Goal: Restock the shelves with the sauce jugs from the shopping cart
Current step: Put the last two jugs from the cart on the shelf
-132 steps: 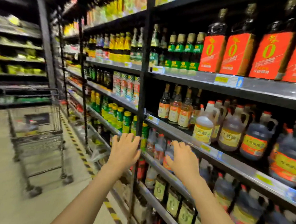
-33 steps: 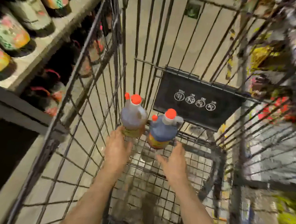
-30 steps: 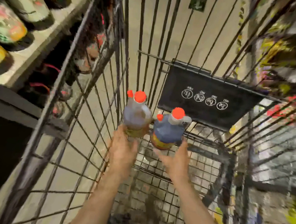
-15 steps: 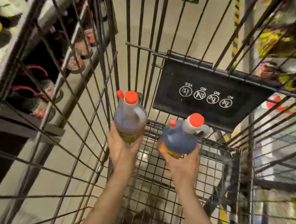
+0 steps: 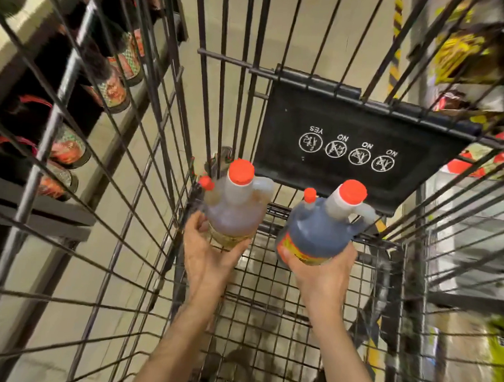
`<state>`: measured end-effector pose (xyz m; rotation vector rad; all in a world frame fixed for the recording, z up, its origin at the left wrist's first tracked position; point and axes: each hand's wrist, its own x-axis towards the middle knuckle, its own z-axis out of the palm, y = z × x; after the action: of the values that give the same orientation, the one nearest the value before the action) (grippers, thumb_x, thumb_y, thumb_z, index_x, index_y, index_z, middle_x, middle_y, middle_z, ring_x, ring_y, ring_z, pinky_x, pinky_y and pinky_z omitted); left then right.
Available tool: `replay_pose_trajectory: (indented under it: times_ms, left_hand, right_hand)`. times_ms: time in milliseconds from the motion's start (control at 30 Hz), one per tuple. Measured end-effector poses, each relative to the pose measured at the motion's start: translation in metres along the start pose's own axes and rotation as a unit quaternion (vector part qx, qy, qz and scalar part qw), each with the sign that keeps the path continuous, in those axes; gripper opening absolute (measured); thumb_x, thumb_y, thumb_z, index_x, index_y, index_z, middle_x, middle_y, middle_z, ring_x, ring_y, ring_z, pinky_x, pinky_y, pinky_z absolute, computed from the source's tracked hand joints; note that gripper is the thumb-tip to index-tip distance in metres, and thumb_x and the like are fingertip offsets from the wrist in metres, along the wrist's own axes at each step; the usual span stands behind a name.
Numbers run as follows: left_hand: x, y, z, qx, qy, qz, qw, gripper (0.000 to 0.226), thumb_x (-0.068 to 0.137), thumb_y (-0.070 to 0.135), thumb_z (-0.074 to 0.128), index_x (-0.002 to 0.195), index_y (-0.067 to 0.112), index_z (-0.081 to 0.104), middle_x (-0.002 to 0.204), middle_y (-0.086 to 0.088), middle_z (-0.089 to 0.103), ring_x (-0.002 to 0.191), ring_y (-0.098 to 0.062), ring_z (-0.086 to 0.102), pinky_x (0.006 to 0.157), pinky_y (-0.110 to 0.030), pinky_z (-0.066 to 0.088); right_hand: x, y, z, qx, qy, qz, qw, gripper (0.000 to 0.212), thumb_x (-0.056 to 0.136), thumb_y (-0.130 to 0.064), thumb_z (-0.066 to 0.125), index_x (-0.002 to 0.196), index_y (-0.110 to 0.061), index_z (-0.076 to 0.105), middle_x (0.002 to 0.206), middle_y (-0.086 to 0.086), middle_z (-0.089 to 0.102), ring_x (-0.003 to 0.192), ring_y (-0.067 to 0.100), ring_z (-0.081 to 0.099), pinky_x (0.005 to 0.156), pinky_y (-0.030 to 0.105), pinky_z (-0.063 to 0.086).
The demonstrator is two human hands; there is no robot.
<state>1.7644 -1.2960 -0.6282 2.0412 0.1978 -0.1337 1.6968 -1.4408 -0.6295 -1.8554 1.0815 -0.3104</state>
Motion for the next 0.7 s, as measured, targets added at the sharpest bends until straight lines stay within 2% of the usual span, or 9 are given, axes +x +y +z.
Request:
replay_pose_trajectory:
  times_ms: [33,100,133,267,367,433,500,600,700]
  left_hand:
    - [0.004,0.001,0.001,-0.004,-0.024,0.006,1.000,0.108,0.048,0.026,0.091,0.136,0.003,0.032,0.124,-0.006,0.043,0.111,-0.014,0.044,0.092,-0.008,0.031]
    - [0.013,0.000,0.007,0.019,-0.064,0.029,0.997,0.117,0.042,0.047,0.085,0.137,0.005,0.032,0.131,-0.011,0.044,0.120,-0.019,0.043,0.103,-0.024,0.035]
    - [0.016,0.002,0.011,0.022,-0.071,0.026,0.997,0.119,0.040,0.048,0.085,0.137,0.004,0.031,0.132,-0.012,0.045,0.122,-0.020,0.044,0.105,-0.030,0.036]
    - [0.020,0.006,0.017,0.026,-0.056,0.006,0.998,0.107,0.043,0.022,0.093,0.132,0.001,0.037,0.121,-0.005,0.050,0.114,-0.019,0.050,0.095,-0.018,0.038]
    - [0.013,0.010,0.014,0.036,-0.050,0.024,0.998,0.108,0.040,0.050,0.084,0.129,0.004,0.042,0.124,-0.007,0.052,0.115,-0.019,0.050,0.100,-0.027,0.038]
    - [0.002,0.018,0.008,0.020,-0.047,0.019,0.998,0.106,0.039,0.061,0.070,0.128,0.010,0.043,0.119,0.002,0.047,0.112,-0.013,0.047,0.097,-0.018,0.034]
    - [-0.009,0.026,0.002,0.003,-0.052,0.005,0.999,0.104,0.038,0.064,0.066,0.128,0.017,0.045,0.118,0.003,0.047,0.110,-0.014,0.049,0.092,-0.019,0.037]
    - [-0.018,0.038,-0.007,0.013,-0.071,0.003,0.997,0.098,0.040,0.068,0.064,0.124,0.019,0.050,0.116,-0.003,0.058,0.106,-0.019,0.056,0.093,-0.034,0.046]
    - [-0.033,0.058,-0.019,-0.023,-0.079,0.005,0.997,0.091,0.045,0.064,0.065,0.124,0.022,0.049,0.107,0.006,0.063,0.100,-0.007,0.059,0.088,-0.026,0.047]
  right_hand:
    - [0.001,0.000,0.000,0.004,-0.005,0.002,1.000,0.097,0.043,-0.039,0.091,0.124,-0.013,0.044,0.119,0.010,0.055,0.108,0.027,0.058,0.086,0.045,0.054]
    - [0.002,0.002,-0.001,0.012,-0.015,0.006,1.000,0.102,0.046,-0.035,0.092,0.129,-0.011,0.039,0.124,0.006,0.055,0.109,0.024,0.058,0.088,0.041,0.052]
    - [0.002,0.003,-0.003,0.019,-0.021,0.008,1.000,0.103,0.048,-0.029,0.092,0.132,-0.010,0.035,0.125,0.001,0.053,0.109,0.020,0.057,0.088,0.036,0.050]
    - [0.004,0.003,-0.006,0.021,-0.039,0.006,0.999,0.101,0.052,-0.019,0.091,0.134,-0.011,0.034,0.123,-0.006,0.051,0.108,0.012,0.053,0.089,0.027,0.044]
    - [0.003,-0.003,-0.007,0.012,-0.027,0.012,0.999,0.093,0.048,-0.025,0.092,0.127,-0.013,0.044,0.120,-0.002,0.058,0.106,0.015,0.058,0.087,0.030,0.048]
    - [-0.002,-0.008,-0.010,0.031,-0.019,0.022,0.999,0.091,0.049,-0.022,0.092,0.125,-0.012,0.043,0.114,-0.005,0.055,0.100,0.012,0.055,0.083,0.027,0.045]
    - [-0.010,-0.013,-0.014,0.052,-0.005,0.036,0.998,0.089,0.049,-0.020,0.092,0.122,-0.012,0.042,0.113,-0.001,0.053,0.096,0.013,0.054,0.078,0.026,0.043]
    - [-0.024,-0.018,-0.022,0.050,0.027,0.036,0.998,0.089,0.048,-0.026,0.092,0.121,-0.013,0.044,0.115,0.008,0.054,0.103,0.023,0.057,0.083,0.035,0.048]
    - [-0.035,-0.034,-0.039,0.054,0.040,0.037,0.997,0.090,0.049,-0.027,0.092,0.125,-0.012,0.045,0.114,0.007,0.052,0.106,0.023,0.054,0.082,0.032,0.043]
